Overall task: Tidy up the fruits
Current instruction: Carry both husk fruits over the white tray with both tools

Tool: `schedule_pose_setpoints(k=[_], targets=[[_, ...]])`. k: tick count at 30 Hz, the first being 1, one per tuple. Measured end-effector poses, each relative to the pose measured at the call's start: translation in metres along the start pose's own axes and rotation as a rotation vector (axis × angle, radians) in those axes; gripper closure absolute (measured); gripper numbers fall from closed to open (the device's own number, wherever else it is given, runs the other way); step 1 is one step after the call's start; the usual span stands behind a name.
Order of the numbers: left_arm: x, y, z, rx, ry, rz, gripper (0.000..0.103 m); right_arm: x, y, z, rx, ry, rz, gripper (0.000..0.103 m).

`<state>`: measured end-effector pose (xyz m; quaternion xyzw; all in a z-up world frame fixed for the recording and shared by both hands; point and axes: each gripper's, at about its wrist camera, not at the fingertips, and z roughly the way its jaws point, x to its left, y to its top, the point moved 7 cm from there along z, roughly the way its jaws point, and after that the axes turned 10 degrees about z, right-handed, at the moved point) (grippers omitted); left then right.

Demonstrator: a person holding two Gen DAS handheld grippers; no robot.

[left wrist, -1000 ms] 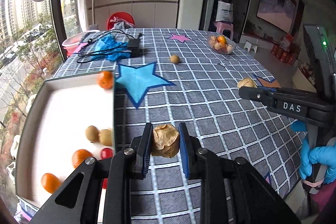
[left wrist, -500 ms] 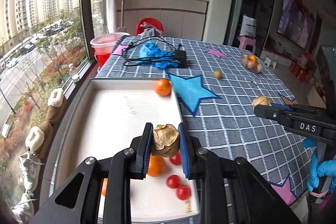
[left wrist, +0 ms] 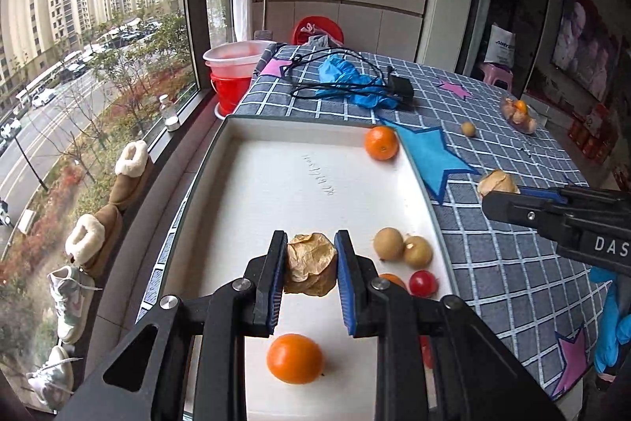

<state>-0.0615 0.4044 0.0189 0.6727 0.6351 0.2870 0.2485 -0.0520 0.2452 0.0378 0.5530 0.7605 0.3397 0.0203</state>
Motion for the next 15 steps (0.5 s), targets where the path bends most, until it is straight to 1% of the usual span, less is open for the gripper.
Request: schedule_pose_setpoints(k=[6, 15], targets=[[0.008, -0.004, 0.010, 0.017, 0.005, -0.011, 0.077, 0.021, 0.000, 0.014, 0.020, 0.021, -0.026, 0.075], [0.007, -0.006, 0.021, 0.032, 0.005, -0.004, 0.077, 0.029, 0.000, 0.026, 0.042, 0.031, -0.033, 0.075]])
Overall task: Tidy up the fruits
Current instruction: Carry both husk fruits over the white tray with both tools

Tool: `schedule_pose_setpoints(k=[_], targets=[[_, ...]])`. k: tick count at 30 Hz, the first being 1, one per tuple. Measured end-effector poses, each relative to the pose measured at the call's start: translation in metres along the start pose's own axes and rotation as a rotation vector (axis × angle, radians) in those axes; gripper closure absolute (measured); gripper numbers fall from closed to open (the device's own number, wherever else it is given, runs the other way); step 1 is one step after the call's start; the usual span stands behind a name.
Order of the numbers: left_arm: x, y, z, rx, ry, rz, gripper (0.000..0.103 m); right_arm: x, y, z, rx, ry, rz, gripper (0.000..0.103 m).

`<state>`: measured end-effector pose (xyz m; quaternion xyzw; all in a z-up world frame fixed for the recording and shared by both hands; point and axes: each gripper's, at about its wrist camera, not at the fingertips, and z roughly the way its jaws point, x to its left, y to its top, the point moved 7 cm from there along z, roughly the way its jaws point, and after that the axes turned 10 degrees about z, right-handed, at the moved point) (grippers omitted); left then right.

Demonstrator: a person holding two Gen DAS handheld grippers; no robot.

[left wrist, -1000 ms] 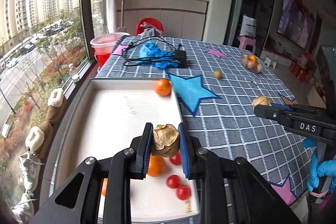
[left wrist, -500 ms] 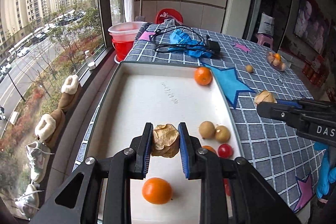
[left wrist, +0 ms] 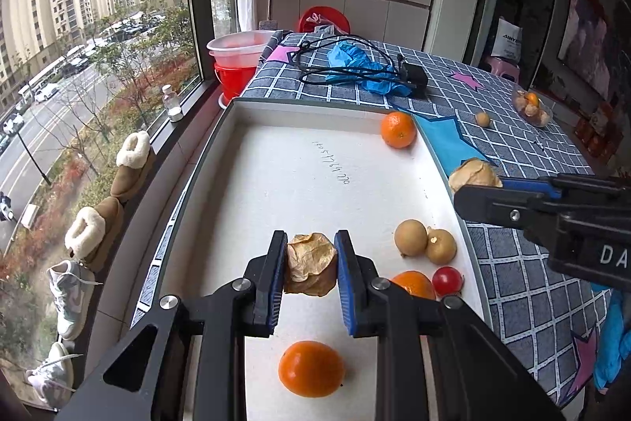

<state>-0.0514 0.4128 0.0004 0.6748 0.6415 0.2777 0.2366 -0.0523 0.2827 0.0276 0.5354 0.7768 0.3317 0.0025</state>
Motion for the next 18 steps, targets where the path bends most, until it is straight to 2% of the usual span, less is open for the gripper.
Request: schedule_pose_setpoints(k=[8, 14, 18], targets=[[-0.001, -0.002, 0.007, 0.010, -0.003, -0.002, 0.077, -0.002, 0.003, 0.004, 0.014, 0.012, 0.013, 0.075], [-0.001, -0.003, 0.012, 0.014, -0.009, -0.007, 0.077, -0.001, 0.007, 0.007, 0.040, 0.055, 0.049, 0.075], [0.000, -0.003, 0.014, 0.016, -0.006, -0.005, 0.077, 0.002, 0.010, 0.008, 0.038, 0.047, 0.033, 0.075]])
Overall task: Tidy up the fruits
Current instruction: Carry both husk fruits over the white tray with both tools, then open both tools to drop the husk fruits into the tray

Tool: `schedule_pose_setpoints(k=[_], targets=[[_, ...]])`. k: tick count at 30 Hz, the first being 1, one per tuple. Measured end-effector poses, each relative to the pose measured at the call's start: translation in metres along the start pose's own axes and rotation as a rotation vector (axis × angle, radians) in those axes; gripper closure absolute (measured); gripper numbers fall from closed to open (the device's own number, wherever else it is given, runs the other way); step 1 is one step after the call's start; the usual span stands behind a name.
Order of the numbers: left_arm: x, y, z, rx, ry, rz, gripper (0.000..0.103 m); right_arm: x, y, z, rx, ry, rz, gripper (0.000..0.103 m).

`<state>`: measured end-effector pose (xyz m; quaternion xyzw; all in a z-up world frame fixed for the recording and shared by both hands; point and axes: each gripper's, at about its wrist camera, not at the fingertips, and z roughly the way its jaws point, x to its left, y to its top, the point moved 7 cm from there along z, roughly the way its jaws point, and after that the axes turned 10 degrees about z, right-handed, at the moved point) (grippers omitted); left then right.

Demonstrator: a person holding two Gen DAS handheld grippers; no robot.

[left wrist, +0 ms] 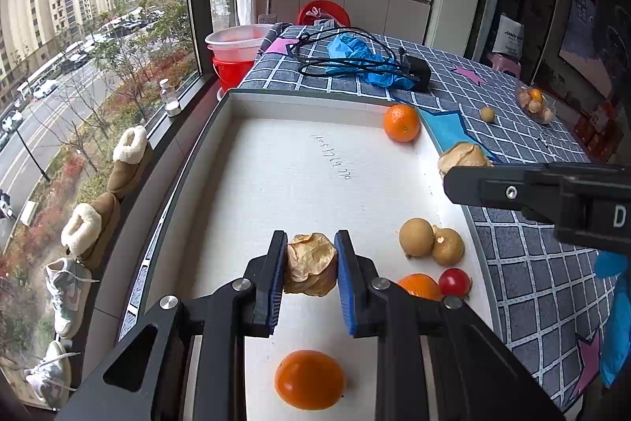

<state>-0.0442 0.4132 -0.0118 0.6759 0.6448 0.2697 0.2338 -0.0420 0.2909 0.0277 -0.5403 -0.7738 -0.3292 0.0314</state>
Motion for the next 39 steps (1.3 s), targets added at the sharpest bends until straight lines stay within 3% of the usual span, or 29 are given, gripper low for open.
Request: schedule_pose_setpoints(k=[20, 23, 24, 25, 27, 34, 36, 37, 39], targets=[[0.001, -0.006, 0.013, 0.038, 0.004, 0.003, 0.076, 0.009, -0.011, 0.023, 0.045, -0.066, -0.078, 0.075], [-0.001, -0.008, 0.014, 0.052, 0.001, 0.009, 0.070, 0.008, -0.013, 0.028, 0.067, -0.076, -0.079, 0.074], [-0.002, -0.008, 0.015, 0.058, 0.000, 0.009, 0.056, 0.008, -0.014, 0.030, 0.074, -0.078, -0.079, 0.069], [-0.002, -0.009, 0.015, 0.061, 0.000, 0.010, 0.033, 0.008, -0.014, 0.031, 0.077, -0.079, -0.079, 0.047], [-0.002, -0.009, 0.011, 0.042, 0.010, 0.013, 0.018, 0.011, -0.015, 0.029, 0.064, -0.082, -0.094, 0.012], [-0.003, -0.010, 0.004, 0.077, 0.031, 0.011, 0.016, 0.016, -0.016, 0.022, 0.066, -0.085, -0.100, 0.012], [-0.004, -0.010, 0.001, 0.075, -0.010, -0.011, 0.013, 0.013, -0.014, 0.020, 0.059, -0.100, -0.094, 0.008], [-0.004, -0.010, 0.000, 0.072, -0.038, -0.024, 0.009, 0.011, -0.013, 0.018, 0.054, -0.106, -0.090, 0.000], [-0.006, -0.009, -0.005, 0.067, -0.091, -0.048, 0.002, 0.009, -0.012, 0.015, 0.052, -0.102, -0.083, 0.000]])
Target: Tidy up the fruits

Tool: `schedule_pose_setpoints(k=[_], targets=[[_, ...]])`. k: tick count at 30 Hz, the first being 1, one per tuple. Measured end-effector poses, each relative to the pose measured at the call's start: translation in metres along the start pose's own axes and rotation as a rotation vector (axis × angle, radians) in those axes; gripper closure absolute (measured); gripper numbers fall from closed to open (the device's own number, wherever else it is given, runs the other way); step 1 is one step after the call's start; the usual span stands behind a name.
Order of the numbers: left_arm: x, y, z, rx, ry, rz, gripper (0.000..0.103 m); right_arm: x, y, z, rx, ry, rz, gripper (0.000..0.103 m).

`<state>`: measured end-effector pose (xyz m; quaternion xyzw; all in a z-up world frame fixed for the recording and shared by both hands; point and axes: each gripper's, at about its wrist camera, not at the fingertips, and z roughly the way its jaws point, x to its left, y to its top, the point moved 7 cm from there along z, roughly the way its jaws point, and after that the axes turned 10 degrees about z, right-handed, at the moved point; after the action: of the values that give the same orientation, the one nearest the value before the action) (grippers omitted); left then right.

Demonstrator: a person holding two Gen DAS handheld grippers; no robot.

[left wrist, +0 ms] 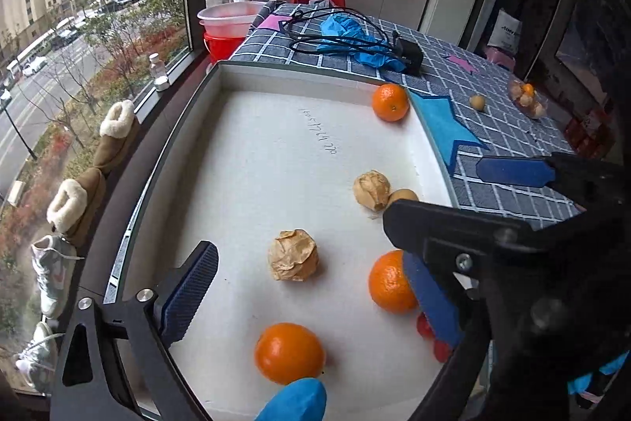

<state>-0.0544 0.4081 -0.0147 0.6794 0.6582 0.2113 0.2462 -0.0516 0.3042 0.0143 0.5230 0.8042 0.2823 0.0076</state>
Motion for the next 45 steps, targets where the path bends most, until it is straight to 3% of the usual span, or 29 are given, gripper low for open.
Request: schedule_pose_setpoints(k=[4, 9, 22, 45], targets=[[-0.005, 0.005, -0.014, -0.039, -0.013, 0.009, 0.000, 0.000, -0.001, -0.008, -0.005, -0.003, -0.008, 0.000], [-0.018, 0.004, -0.019, -0.021, -0.046, 0.030, 0.000, -0.002, -0.007, -0.013, 0.010, -0.044, -0.018, 0.000], [-0.025, -0.004, -0.029, -0.002, 0.154, 0.106, 0.000, -0.015, -0.019, -0.020, 0.053, -0.049, 0.006, 0.000], [-0.029, -0.013, -0.018, 0.057, 0.176, 0.107, 0.000, -0.027, -0.031, -0.016, 0.080, -0.068, 0.018, 0.000]])
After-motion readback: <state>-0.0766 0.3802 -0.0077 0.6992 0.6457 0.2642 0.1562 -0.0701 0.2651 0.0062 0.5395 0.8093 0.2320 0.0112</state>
